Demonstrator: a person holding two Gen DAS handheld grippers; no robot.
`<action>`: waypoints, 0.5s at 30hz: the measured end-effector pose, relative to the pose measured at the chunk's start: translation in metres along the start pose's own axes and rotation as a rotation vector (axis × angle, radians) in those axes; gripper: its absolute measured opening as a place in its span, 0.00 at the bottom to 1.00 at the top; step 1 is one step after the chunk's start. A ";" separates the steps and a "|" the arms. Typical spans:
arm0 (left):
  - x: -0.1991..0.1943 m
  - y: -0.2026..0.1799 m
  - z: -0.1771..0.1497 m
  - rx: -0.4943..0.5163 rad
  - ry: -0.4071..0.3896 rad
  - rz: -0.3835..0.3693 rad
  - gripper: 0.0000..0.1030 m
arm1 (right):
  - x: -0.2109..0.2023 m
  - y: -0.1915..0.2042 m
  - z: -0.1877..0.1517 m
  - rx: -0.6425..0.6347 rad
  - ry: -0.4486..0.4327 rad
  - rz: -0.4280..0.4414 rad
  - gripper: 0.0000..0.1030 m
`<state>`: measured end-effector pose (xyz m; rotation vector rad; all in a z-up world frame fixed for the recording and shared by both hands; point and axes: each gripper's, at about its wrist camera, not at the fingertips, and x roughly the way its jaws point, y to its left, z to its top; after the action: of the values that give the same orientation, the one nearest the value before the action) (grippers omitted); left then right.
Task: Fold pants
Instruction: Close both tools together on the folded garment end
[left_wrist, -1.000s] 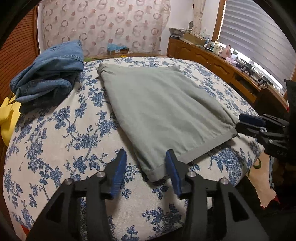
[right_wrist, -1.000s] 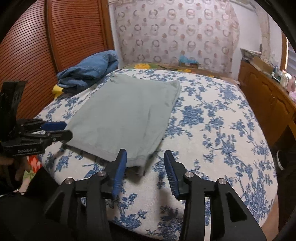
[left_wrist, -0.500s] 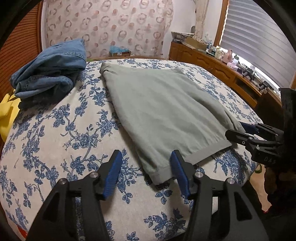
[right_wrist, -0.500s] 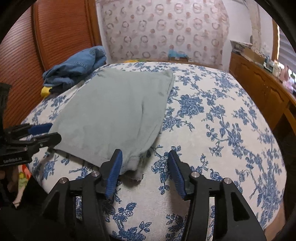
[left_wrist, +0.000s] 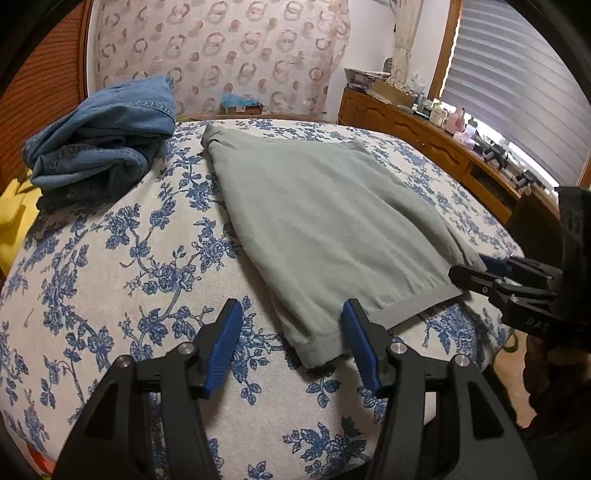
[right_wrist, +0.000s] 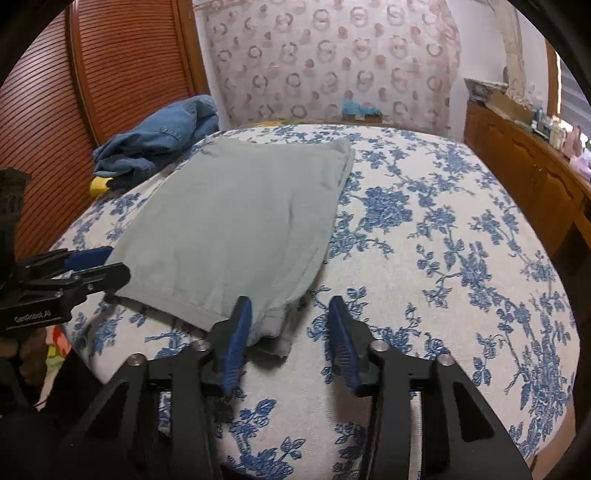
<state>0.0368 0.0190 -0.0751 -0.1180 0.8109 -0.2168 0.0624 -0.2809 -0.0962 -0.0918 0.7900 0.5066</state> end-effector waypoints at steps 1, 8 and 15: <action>-0.001 0.001 0.000 -0.006 -0.001 -0.005 0.54 | 0.000 0.001 0.000 -0.003 0.003 0.011 0.32; -0.002 0.001 -0.003 -0.013 0.003 -0.048 0.24 | 0.000 0.006 0.002 -0.011 0.011 0.069 0.09; -0.011 -0.009 -0.004 0.004 -0.005 -0.082 0.05 | -0.005 -0.003 0.002 0.035 0.009 0.142 0.07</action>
<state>0.0257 0.0126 -0.0681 -0.1485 0.8017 -0.2954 0.0624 -0.2846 -0.0913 -0.0056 0.8178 0.6273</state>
